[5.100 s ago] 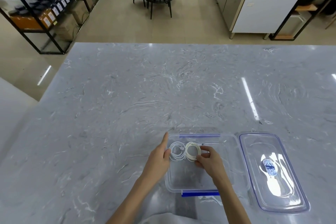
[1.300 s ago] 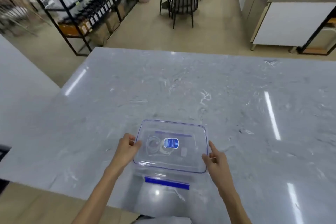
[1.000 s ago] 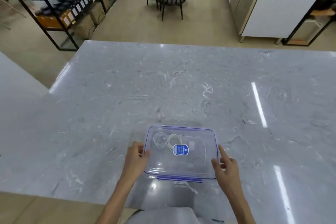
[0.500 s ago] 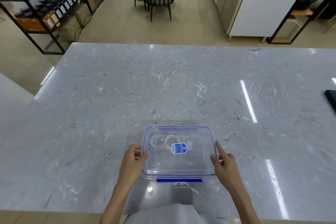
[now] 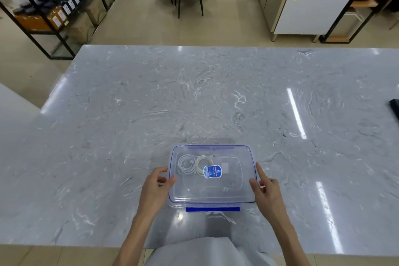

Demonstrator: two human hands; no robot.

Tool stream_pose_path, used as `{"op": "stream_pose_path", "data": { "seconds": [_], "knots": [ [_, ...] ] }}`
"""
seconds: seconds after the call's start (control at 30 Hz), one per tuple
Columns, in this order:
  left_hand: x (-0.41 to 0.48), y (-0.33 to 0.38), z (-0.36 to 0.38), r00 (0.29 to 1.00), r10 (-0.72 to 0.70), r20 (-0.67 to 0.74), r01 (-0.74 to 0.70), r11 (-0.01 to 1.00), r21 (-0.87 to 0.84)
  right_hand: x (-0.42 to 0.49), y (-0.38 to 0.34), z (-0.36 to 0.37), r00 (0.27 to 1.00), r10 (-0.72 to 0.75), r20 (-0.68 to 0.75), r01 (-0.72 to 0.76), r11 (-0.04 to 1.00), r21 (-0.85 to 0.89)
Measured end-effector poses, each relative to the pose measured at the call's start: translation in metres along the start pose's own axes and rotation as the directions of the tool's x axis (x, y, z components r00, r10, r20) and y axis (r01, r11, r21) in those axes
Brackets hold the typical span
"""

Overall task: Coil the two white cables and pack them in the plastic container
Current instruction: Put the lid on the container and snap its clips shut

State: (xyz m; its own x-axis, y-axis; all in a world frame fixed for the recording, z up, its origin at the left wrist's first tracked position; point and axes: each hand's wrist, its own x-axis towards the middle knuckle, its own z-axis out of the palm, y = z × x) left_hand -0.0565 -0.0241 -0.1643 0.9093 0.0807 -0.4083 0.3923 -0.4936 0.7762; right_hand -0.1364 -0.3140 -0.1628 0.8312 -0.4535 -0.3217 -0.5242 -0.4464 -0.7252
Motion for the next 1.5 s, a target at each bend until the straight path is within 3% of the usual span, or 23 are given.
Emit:
{"op": "stream_pose_path", "data": {
  "seconds": [0.33,0.4,0.43,0.53,0.6,0.63,0.7,0.8,1.0,1.13,1.2,1.37,1.5],
  "knots": [
    [0.002,0.002,0.001,1.0,-0.014,0.016,0.014,0.999,0.03,-0.001,-0.006,-0.002,0.996,0.07,0.046,-0.072,0.997,0.035],
    [0.005,0.006,0.0,0.998,0.002,0.059,-0.007,0.997,0.073,-0.004,-0.01,0.001,0.995,0.094,0.028,-0.091,0.992,-0.087],
    [0.008,0.01,0.001,0.996,0.019,0.088,-0.029,0.993,0.113,-0.006,-0.014,0.002,0.997,0.077,-0.023,-0.08,0.97,-0.228],
    [0.016,0.024,0.002,0.979,0.099,0.181,-0.15,0.944,0.293,-0.011,-0.031,0.012,0.968,-0.212,-0.136,0.102,0.824,-0.558],
    [0.021,0.03,0.001,0.966,0.117,0.231,-0.198,0.908,0.37,-0.015,-0.051,0.026,0.933,-0.355,-0.063,0.253,0.77,-0.586],
    [0.023,0.032,0.001,0.962,0.105,0.253,-0.205,0.891,0.406,-0.018,-0.061,0.037,0.936,-0.351,0.021,0.298,0.759,-0.579],
    [0.024,0.036,0.003,0.956,0.071,0.286,-0.207,0.851,0.482,-0.021,-0.075,0.06,0.947,-0.276,0.166,0.318,0.726,-0.609],
    [0.029,0.046,0.004,0.938,0.018,0.346,-0.235,0.768,0.596,-0.022,-0.077,0.08,0.949,-0.179,0.259,0.311,0.669,-0.676],
    [0.09,0.1,0.019,0.842,0.053,0.537,-0.411,0.708,0.574,-0.018,-0.078,0.08,0.951,-0.131,0.282,0.299,0.628,-0.718],
    [0.114,0.134,0.046,0.637,-0.112,0.762,-0.511,0.678,0.528,-0.019,-0.081,0.077,0.948,-0.124,0.294,0.306,0.617,-0.725],
    [0.122,0.138,0.051,0.608,-0.083,0.79,-0.539,0.687,0.487,-0.019,-0.083,0.077,0.949,-0.115,0.294,0.3,0.617,-0.727],
    [0.115,0.124,0.059,0.688,0.185,0.702,-0.649,0.589,0.481,-0.017,-0.083,0.078,0.952,-0.103,0.289,0.289,0.616,-0.733],
    [0.109,0.117,0.057,0.708,0.263,0.656,-0.654,0.594,0.468,-0.019,-0.081,0.078,0.951,-0.109,0.289,0.293,0.614,-0.733]
  ]
}}
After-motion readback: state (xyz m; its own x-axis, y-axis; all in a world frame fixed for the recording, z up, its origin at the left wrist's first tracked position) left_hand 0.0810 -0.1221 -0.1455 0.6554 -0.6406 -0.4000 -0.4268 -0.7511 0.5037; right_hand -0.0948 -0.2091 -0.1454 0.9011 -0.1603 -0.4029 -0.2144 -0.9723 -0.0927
